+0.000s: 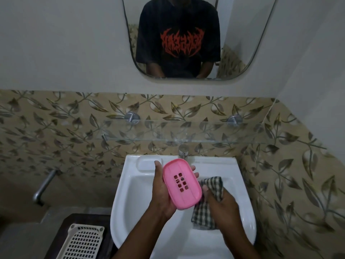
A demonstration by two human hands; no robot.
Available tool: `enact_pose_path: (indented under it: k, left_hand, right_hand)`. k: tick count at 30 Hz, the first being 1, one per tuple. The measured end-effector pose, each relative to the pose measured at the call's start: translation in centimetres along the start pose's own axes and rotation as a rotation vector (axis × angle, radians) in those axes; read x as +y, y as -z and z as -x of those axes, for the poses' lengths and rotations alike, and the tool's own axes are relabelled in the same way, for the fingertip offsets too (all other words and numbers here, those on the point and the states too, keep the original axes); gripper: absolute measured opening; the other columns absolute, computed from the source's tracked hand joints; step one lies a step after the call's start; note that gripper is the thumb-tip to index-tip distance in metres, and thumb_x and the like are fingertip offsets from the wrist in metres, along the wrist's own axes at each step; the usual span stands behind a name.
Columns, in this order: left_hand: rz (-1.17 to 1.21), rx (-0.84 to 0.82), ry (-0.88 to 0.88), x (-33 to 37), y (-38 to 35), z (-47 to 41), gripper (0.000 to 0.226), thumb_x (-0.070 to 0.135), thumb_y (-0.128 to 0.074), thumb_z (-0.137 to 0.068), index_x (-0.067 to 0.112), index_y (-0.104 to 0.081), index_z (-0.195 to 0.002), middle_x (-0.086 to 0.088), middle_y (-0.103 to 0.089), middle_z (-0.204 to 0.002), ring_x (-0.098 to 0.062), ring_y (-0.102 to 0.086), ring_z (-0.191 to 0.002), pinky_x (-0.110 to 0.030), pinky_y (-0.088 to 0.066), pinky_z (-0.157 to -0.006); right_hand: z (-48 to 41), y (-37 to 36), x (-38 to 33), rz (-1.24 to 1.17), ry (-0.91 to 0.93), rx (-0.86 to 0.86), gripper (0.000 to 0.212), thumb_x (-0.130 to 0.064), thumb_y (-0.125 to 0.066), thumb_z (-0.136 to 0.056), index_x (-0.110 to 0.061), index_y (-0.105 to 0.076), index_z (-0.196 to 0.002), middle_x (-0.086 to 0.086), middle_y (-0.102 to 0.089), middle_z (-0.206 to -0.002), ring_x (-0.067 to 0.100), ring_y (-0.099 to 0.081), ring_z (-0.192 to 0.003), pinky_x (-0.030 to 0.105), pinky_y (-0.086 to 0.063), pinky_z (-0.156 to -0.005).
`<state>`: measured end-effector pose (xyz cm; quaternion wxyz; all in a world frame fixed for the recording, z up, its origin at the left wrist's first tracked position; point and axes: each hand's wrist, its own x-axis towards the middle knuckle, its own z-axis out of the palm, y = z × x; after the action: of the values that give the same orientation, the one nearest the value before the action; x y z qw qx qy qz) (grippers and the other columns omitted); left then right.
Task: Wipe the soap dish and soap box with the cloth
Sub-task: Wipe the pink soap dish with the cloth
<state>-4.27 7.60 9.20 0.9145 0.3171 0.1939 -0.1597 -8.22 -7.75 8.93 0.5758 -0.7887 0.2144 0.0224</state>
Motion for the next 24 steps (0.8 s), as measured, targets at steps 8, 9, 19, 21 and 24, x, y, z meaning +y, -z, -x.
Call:
enact_pose_path:
  k: [8,9,19,21,24]
  left_hand:
    - [-0.340,0.358,-0.183,-1.5,0.7,-0.9,0.053,0.056,-0.045,-0.095,0.008,-0.068,-0.097,-0.012,-0.073,-0.087,-0.029,-0.068,-0.086,-0.044,-0.056,-0.082]
    - [-0.396,0.332,-0.169,-1.5,1.1,-1.1,0.052,0.052,-0.045,-0.097,0.006,-0.067,-0.099,-0.013,-0.070,-0.088,-0.029,-0.066,-0.084,-0.043,-0.055,-0.078]
    - [-0.756,0.129,-0.073,-3.8,1.0,-4.7,0.019,0.017,-0.059,-0.098,0.001,-0.059,-0.108,-0.021,-0.075,-0.085,-0.033,-0.072,-0.076,-0.049,-0.059,-0.083]
    - [-0.656,0.165,-0.059,-4.3,0.1,-6.0,0.014,0.009,-0.057,-0.098,-0.002,-0.057,-0.106,-0.026,-0.073,-0.093,-0.035,-0.072,-0.081,-0.036,-0.062,-0.071]
    - [-0.545,0.214,-0.026,-5.7,-1.3,-8.7,0.005,0.002,-0.055,-0.097,-0.002,-0.055,-0.100,-0.027,-0.071,-0.088,-0.037,-0.071,-0.081,-0.027,-0.060,-0.061]
  right_hand:
    - [1.5,-1.4,2.2,-0.255,-0.202,-0.223,0.066,-0.076,-0.056,-0.064,-0.025,-0.072,-0.102,0.000,-0.077,-0.093,0.022,-0.072,-0.090,0.045,-0.056,-0.089]
    - [1.3,-1.1,2.6,-0.272,-0.220,-0.195,0.063,-0.073,-0.060,-0.065,-0.023,-0.072,-0.100,0.001,-0.077,-0.091,0.023,-0.073,-0.088,0.047,-0.057,-0.088]
    - [-4.9,4.1,2.9,-0.402,-0.296,0.063,0.054,-0.061,-0.065,-0.079,-0.009,-0.074,-0.092,0.019,-0.074,-0.079,0.033,-0.072,-0.065,0.043,-0.059,-0.058]
    - [-6.4,4.2,3.7,-0.434,-0.286,0.182,0.046,-0.054,-0.066,-0.082,-0.009,-0.072,-0.093,0.008,-0.076,-0.083,0.025,-0.073,-0.068,0.041,-0.060,-0.064]
    - [-7.6,4.5,5.1,-0.485,-0.332,0.301,0.047,-0.054,-0.070,-0.079,-0.013,-0.067,-0.103,-0.002,-0.071,-0.104,0.019,-0.070,-0.082,0.042,-0.056,-0.083]
